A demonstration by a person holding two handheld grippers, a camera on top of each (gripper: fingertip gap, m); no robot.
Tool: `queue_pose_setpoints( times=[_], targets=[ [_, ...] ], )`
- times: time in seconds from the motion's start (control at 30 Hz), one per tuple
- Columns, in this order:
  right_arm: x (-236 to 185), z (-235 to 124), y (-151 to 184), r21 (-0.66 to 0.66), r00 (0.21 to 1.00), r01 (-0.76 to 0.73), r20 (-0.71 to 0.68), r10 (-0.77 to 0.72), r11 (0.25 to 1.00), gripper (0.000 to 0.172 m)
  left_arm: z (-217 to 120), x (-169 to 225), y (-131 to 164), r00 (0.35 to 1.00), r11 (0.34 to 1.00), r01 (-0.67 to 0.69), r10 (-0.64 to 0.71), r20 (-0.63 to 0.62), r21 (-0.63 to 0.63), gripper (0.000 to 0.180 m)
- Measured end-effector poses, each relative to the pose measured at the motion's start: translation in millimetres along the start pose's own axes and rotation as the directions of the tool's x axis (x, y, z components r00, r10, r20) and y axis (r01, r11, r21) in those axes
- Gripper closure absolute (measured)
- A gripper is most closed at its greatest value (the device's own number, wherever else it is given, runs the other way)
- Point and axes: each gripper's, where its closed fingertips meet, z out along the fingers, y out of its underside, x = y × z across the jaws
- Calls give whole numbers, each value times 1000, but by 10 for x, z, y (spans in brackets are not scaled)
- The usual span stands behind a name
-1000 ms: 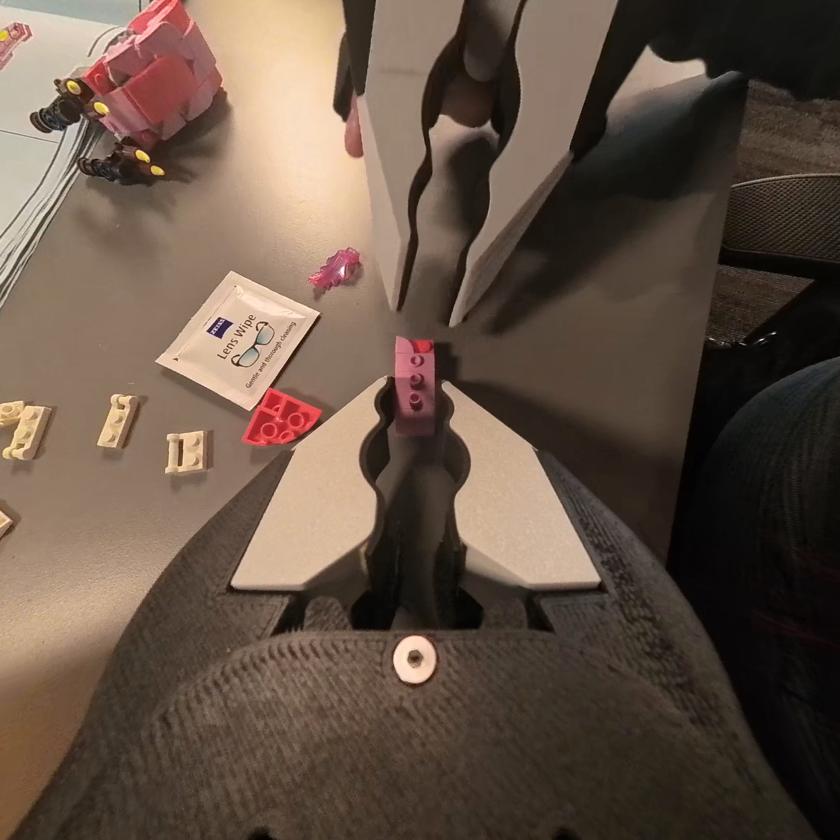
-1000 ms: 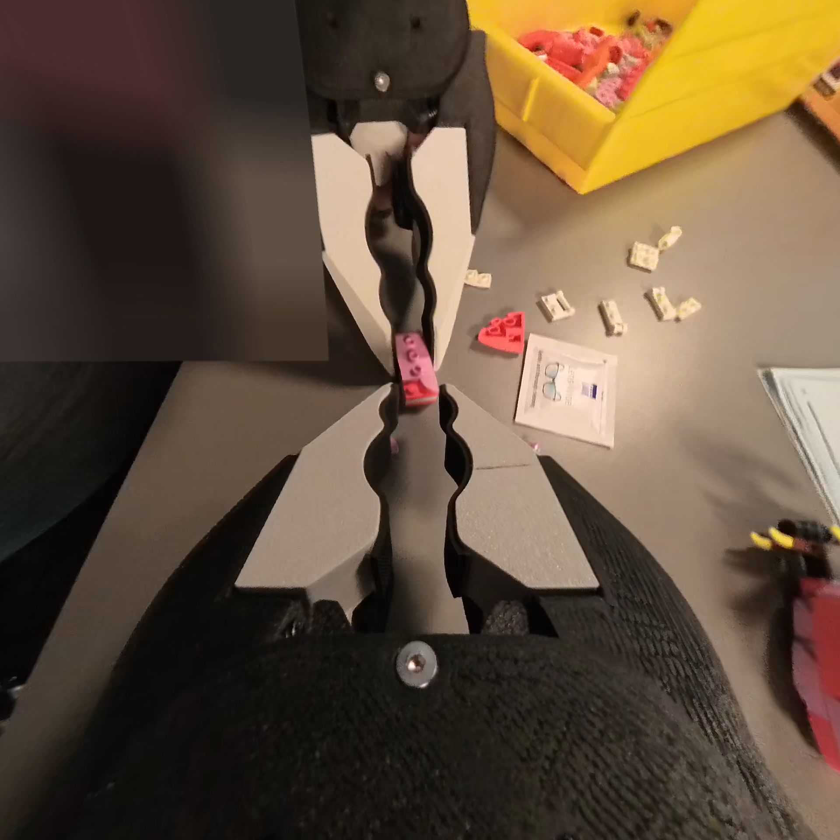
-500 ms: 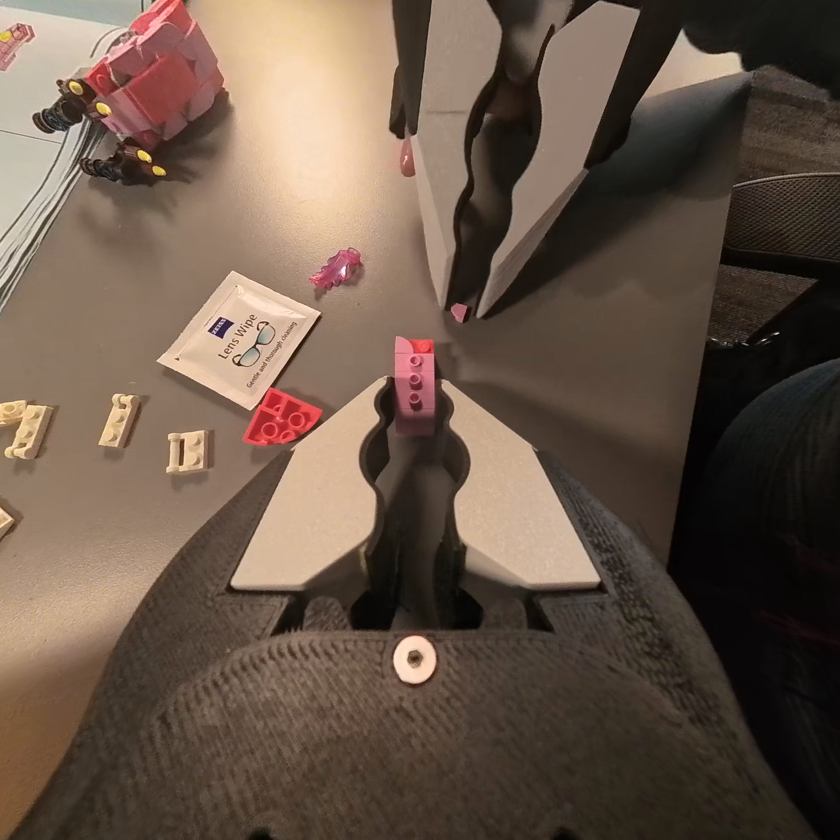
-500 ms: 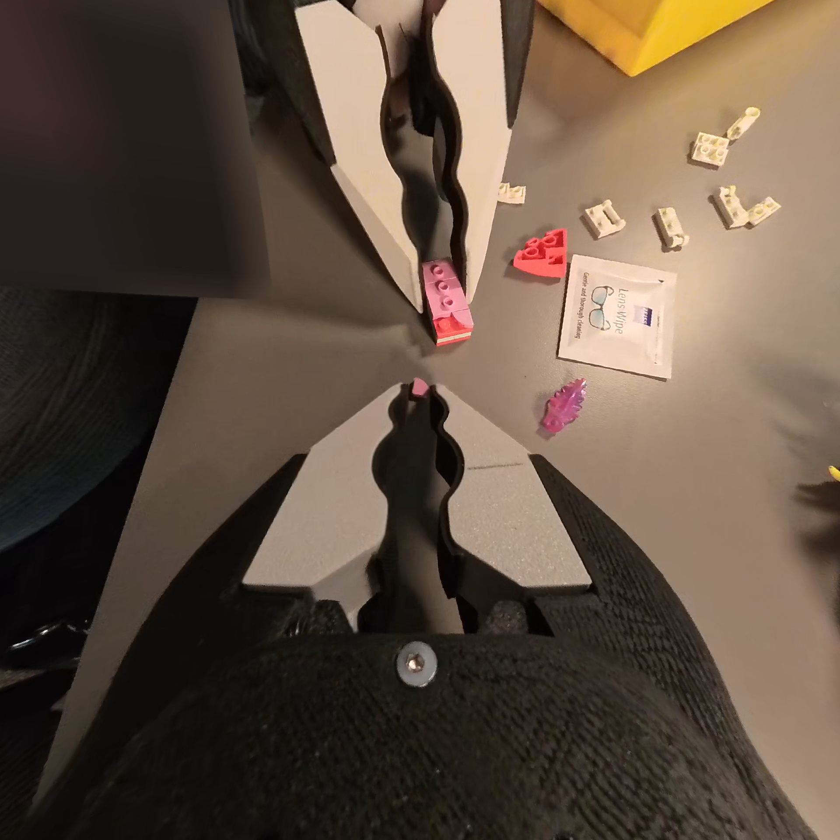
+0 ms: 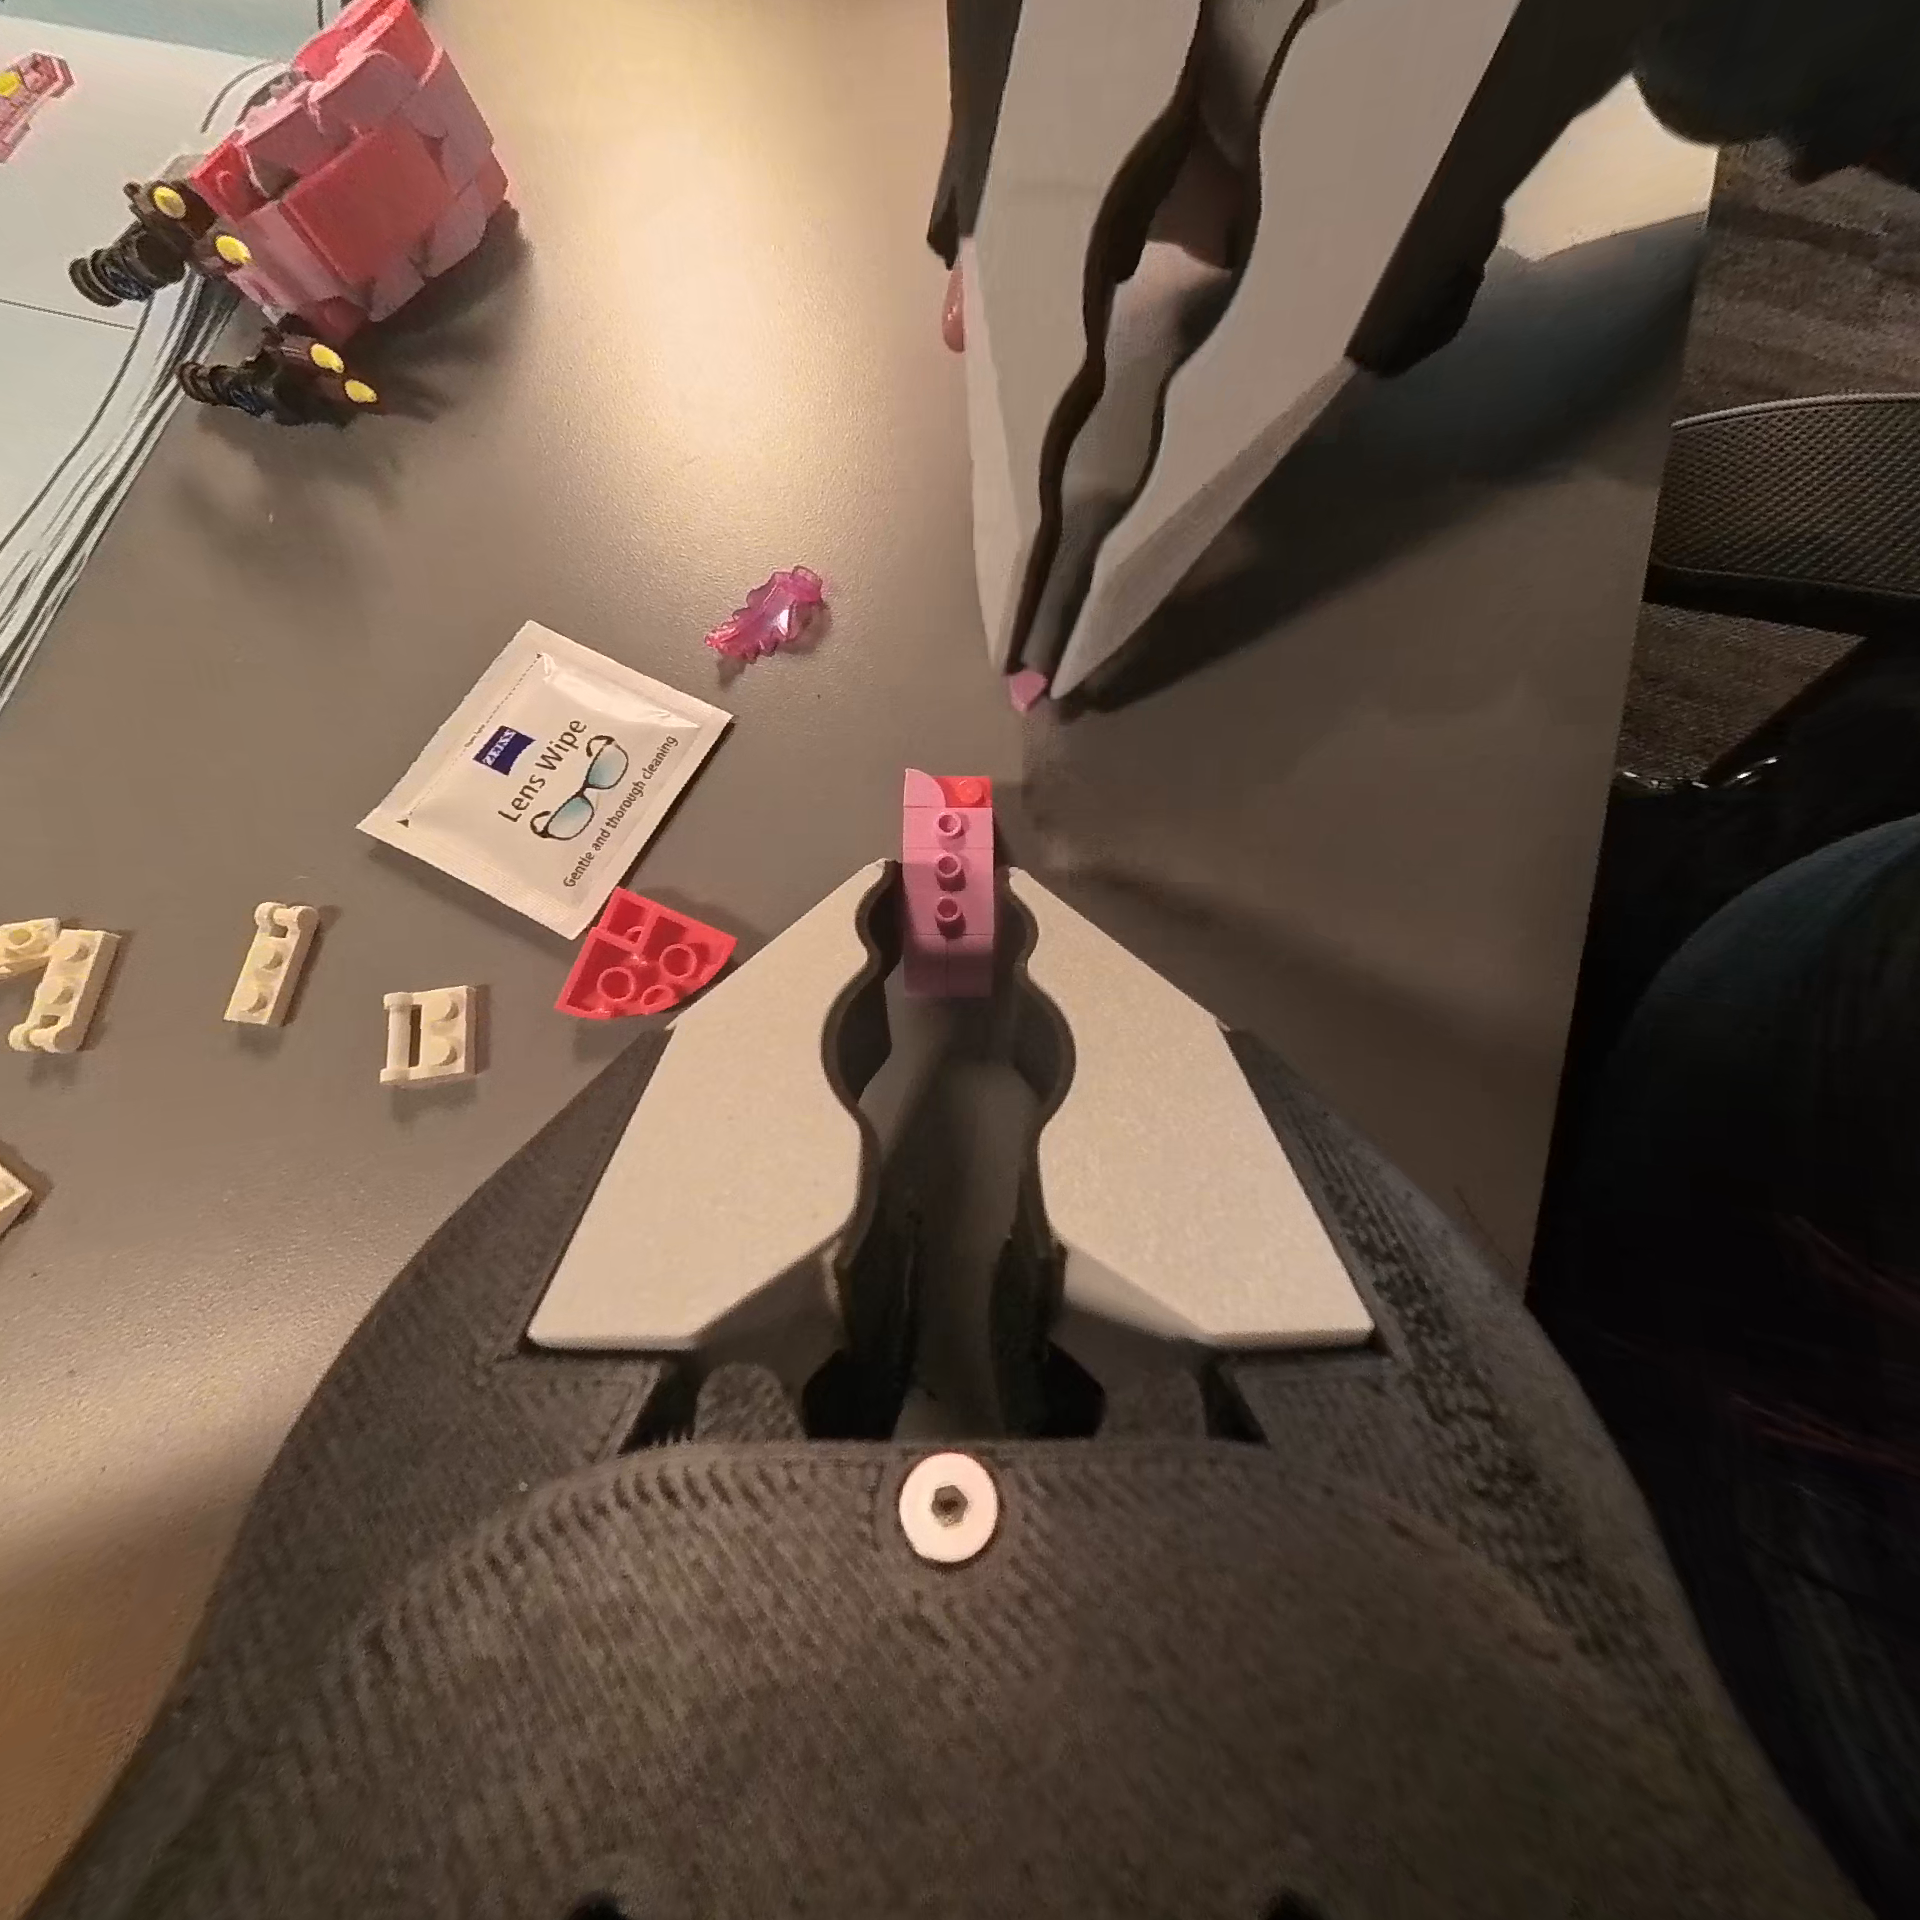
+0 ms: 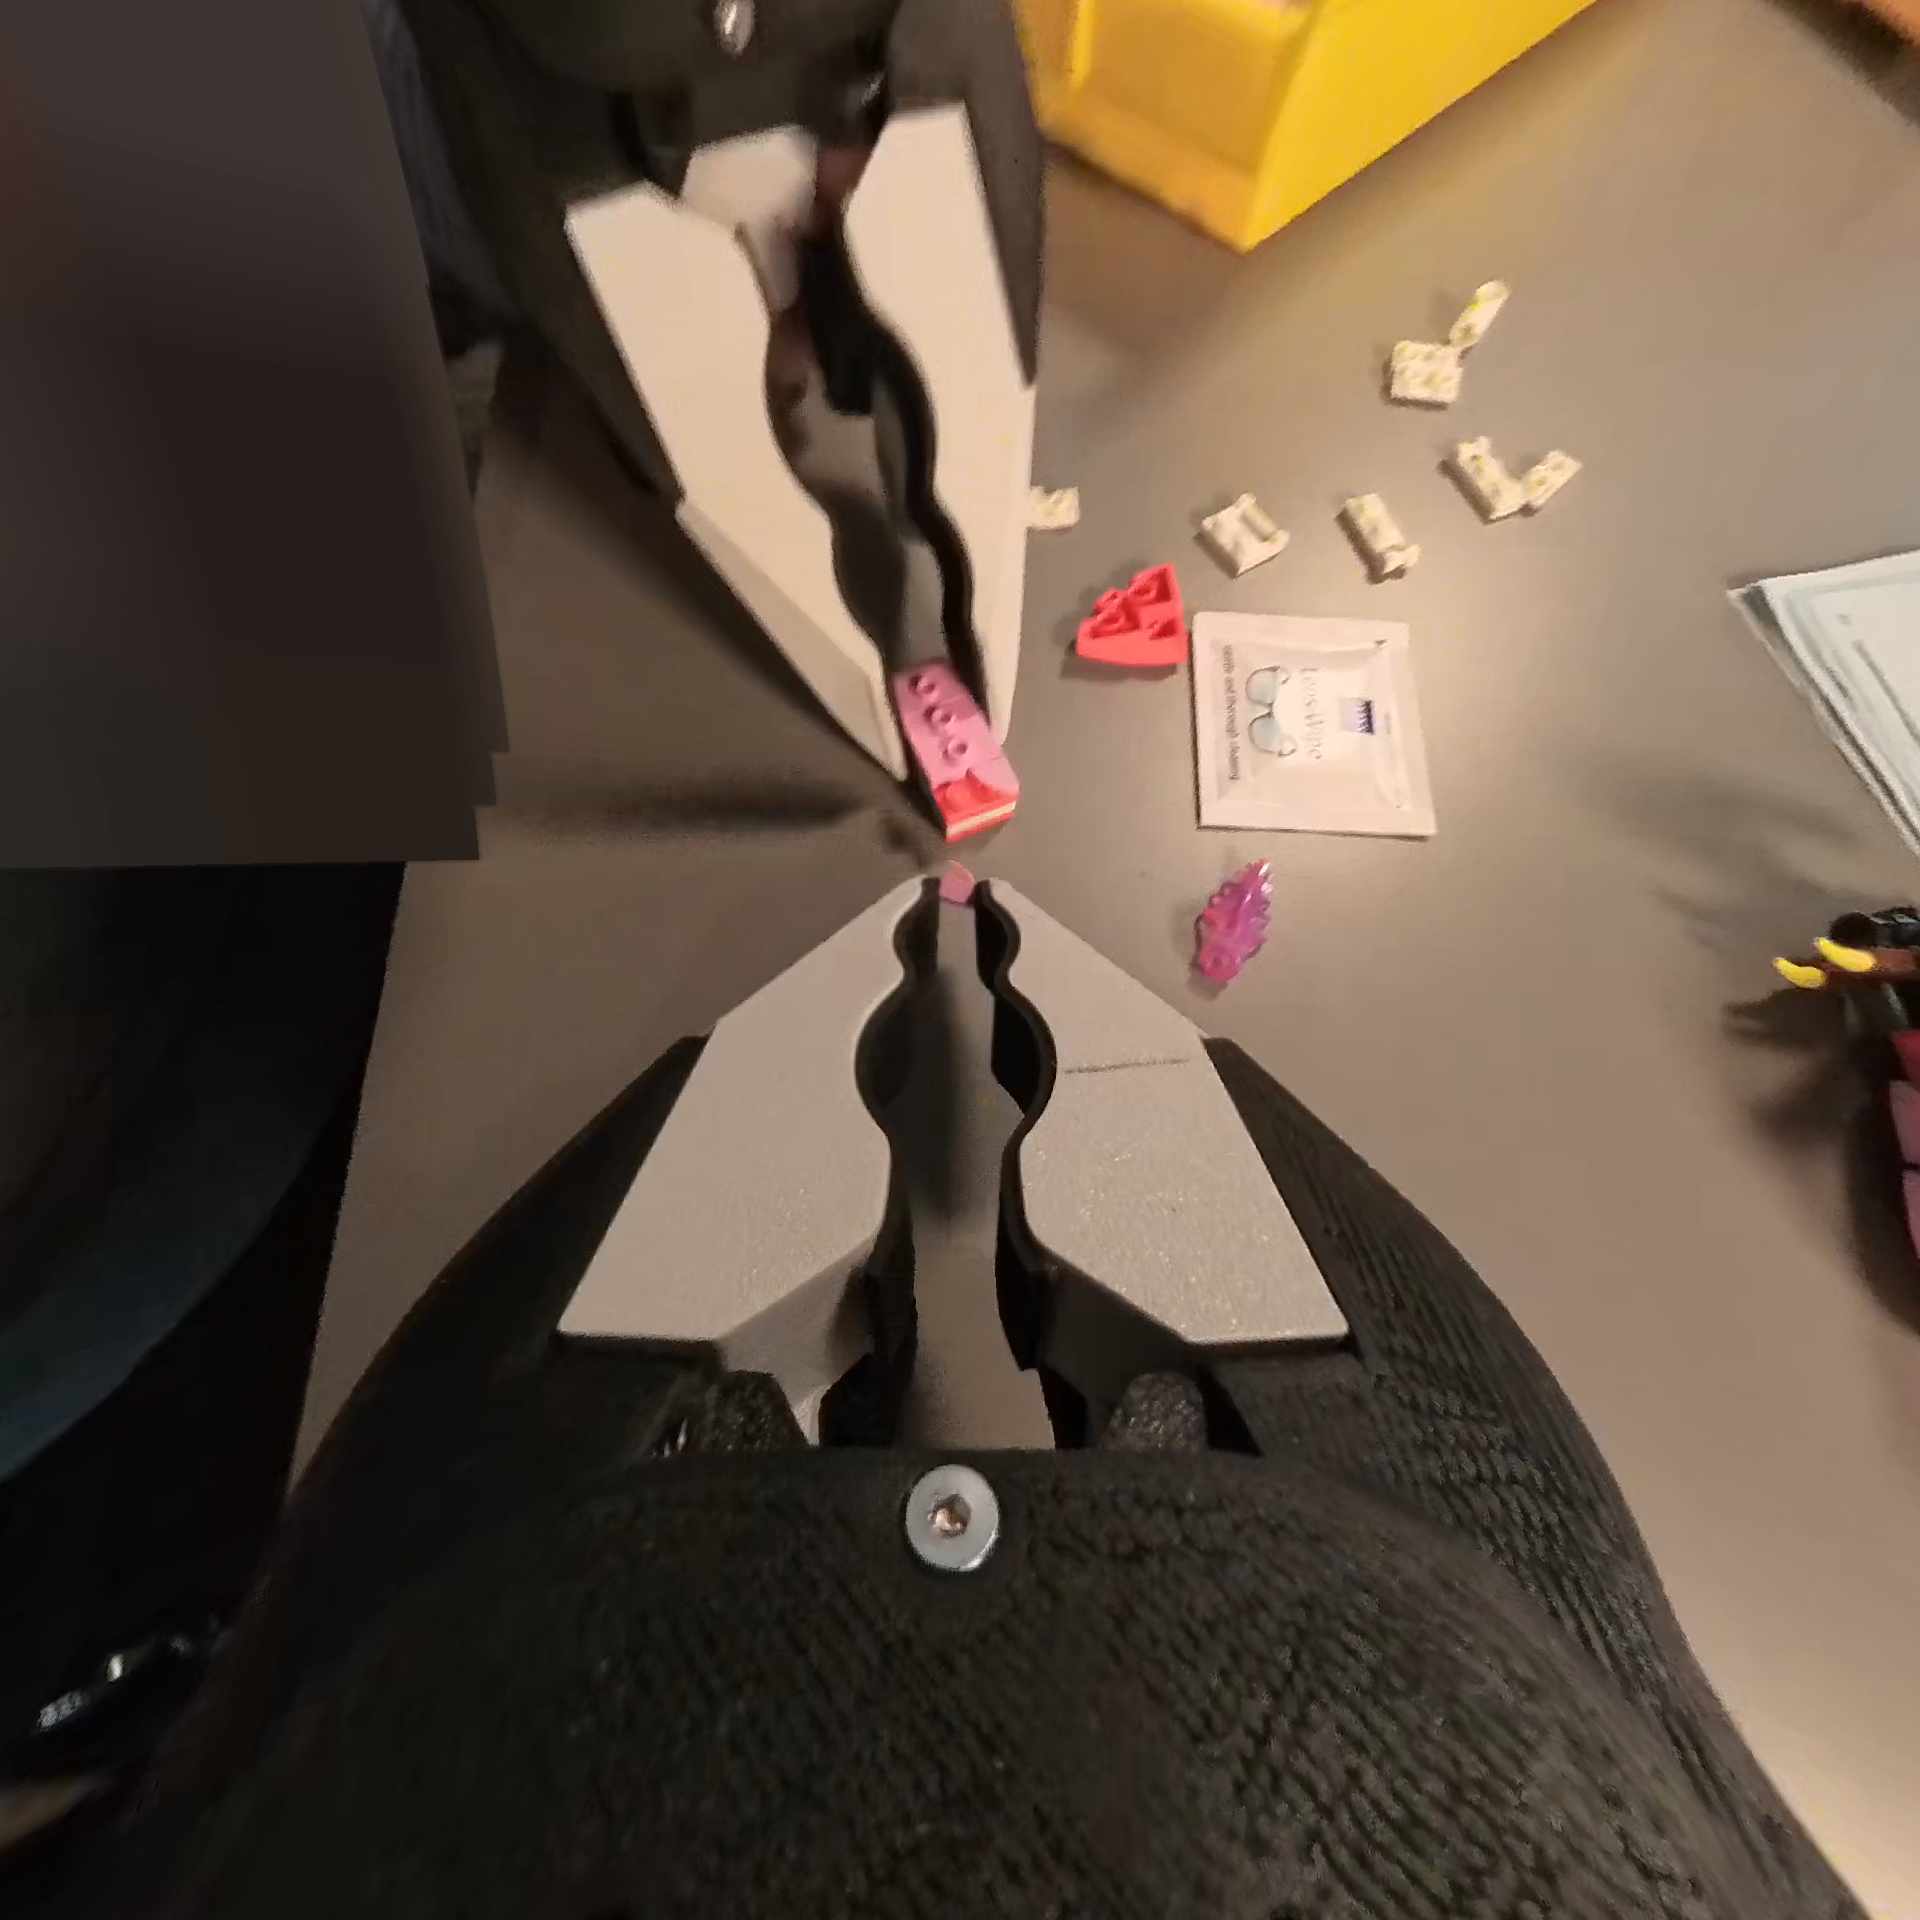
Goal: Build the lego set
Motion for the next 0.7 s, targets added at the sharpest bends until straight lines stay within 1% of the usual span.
queue_pose_setpoints(
  times=[0.1,0.2,0.27,0.37,0.5,0.7],
  targets=[
    [58,23,-120,47,997,-56,-58,59,997,166,7,-15,-7,1000,1000,20,-20,21,0,164],
    [70,94,-138,37,990,-73,-120,77,997,166,22,-72,-24,990,994,108,-109,85,9,164],
    [52,129,-147,38,986,-82,-142,87,996,166,26,-100,-28,982,990,142,-142,126,15,164],
    [108,133,-156,47,972,-106,-205,114,993,166,32,-108,-30,976,989,149,-150,159,15,164],
    [156,146,-125,21,960,-122,-250,123,992,166,41,-107,-39,974,988,157,-157,162,16,164],
    [157,175,-134,14,959,-135,-251,134,991,166,42,-105,-40,975,988,153,-153,161,16,164]
  ],
)
